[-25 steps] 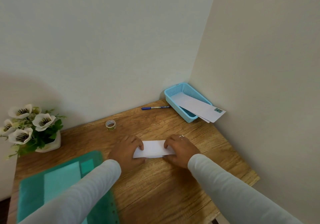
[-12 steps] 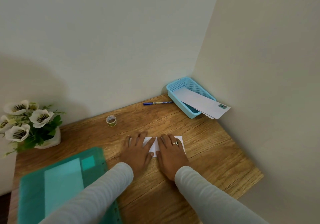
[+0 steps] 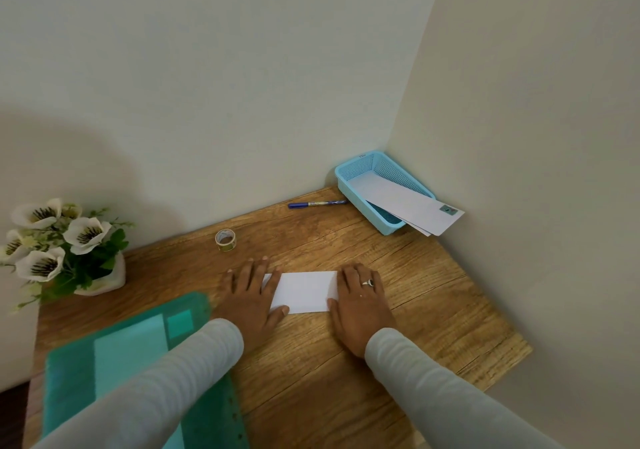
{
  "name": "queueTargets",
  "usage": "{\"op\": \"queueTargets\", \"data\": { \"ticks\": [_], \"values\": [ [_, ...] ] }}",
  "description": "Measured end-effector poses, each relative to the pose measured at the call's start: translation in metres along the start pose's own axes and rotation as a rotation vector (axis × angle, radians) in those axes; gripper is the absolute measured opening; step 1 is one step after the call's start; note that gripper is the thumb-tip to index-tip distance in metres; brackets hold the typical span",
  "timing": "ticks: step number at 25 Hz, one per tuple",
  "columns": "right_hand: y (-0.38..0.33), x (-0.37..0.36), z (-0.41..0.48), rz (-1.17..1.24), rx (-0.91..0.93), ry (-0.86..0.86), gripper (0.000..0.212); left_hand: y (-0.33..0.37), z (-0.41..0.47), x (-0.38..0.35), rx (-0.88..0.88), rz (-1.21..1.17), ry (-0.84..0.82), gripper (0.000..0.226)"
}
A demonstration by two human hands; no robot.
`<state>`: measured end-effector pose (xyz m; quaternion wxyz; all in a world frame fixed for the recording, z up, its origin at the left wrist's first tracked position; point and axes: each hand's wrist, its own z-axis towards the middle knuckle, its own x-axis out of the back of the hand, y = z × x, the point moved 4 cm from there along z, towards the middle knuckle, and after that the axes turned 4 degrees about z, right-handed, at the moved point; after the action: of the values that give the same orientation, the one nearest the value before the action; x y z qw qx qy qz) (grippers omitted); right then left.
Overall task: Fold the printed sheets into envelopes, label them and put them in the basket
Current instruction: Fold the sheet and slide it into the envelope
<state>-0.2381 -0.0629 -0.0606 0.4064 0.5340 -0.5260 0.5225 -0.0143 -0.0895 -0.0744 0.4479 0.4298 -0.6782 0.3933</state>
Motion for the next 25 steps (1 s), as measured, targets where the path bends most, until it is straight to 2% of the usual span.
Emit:
{"op": "queueTargets", "data": {
  "ticks": [4, 11, 15, 19, 25],
  "values": [
    [-0.043, -0.004, 0.007, 0.093, 0.09, -0.041, 0.067, 0.0, -0.001, 0.001, 0.005, -0.007, -0.017, 0.083],
    [0.049, 0.005, -0.016, 0.047, -0.033, 0.025, 0.068, 0.003, -0.003, 0.008, 0.012, -0.017, -0.008, 0.082],
    [0.051, 0.003, -0.014, 0.035, -0.071, 0.003, 0.068, 0.037, 0.005, 0.024, -0.077, -0.083, 0.062, 0.075],
    [0.052, 0.003, -0.015, 0.047, -0.089, -0.014, 0.069, 0.066, 0.016, 0.031, -0.142, -0.112, 0.043, 0.071],
    [0.055, 0.005, -0.016, 0.05, -0.086, 0.003, 0.069, 0.001, 0.001, 0.012, -0.015, -0.064, 0.026, 0.08]
  ]
}}
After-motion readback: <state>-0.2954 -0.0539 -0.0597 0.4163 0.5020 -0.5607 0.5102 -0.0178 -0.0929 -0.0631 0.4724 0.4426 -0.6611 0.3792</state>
